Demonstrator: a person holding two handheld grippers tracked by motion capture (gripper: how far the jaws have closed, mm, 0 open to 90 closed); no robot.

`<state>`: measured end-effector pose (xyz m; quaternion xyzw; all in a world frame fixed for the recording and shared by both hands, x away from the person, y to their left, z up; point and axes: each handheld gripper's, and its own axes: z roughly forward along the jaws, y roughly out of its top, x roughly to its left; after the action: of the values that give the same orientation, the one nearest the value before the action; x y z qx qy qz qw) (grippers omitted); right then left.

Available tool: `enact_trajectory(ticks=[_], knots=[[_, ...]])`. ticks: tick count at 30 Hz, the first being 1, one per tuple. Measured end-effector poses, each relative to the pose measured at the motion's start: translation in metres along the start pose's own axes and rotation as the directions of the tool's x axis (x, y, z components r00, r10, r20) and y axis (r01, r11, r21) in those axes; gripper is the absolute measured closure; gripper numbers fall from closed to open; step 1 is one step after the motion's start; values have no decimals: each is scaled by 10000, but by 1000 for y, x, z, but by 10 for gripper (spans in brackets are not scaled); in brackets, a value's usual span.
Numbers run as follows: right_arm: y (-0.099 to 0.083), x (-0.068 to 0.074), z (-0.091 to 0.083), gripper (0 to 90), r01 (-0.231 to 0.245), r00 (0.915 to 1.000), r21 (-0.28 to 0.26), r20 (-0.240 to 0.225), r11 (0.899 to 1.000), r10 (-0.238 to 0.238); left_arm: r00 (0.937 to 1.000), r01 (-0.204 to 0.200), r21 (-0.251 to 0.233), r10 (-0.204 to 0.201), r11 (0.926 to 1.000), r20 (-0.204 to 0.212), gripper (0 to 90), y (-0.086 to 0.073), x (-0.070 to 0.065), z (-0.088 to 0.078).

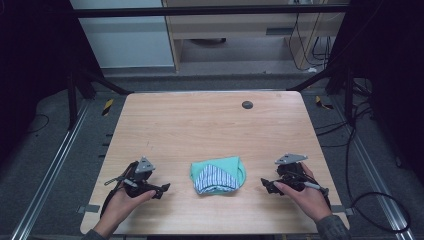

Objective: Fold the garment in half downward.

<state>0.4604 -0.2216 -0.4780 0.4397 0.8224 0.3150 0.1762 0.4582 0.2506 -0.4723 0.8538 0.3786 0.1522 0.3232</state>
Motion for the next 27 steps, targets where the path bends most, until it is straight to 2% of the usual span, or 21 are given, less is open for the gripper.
enact_trajectory(ticks=[9, 19, 24, 27], knots=[[2, -12, 7, 71, -223, 9997, 145, 123, 9996, 221, 9997, 151, 108, -149, 9998, -201, 65, 2, 18, 0], [18, -24, 22, 71, -526, 9983, 110, 267, 9986, 523, 9991, 303, 93, -300, 9995, -305, 58, 19, 39, 12], [25, -29, 31, 69, -900, 9952, 157, 402, 9958, 894, 9968, 662, -100, -665, 9978, -435, 58, 22, 49, 22], [27, -32, 36, 71, -1035, 9940, 288, 388, 9942, 1024, 9949, 816, -35, -817, 9967, -597, 59, 23, 53, 29]])
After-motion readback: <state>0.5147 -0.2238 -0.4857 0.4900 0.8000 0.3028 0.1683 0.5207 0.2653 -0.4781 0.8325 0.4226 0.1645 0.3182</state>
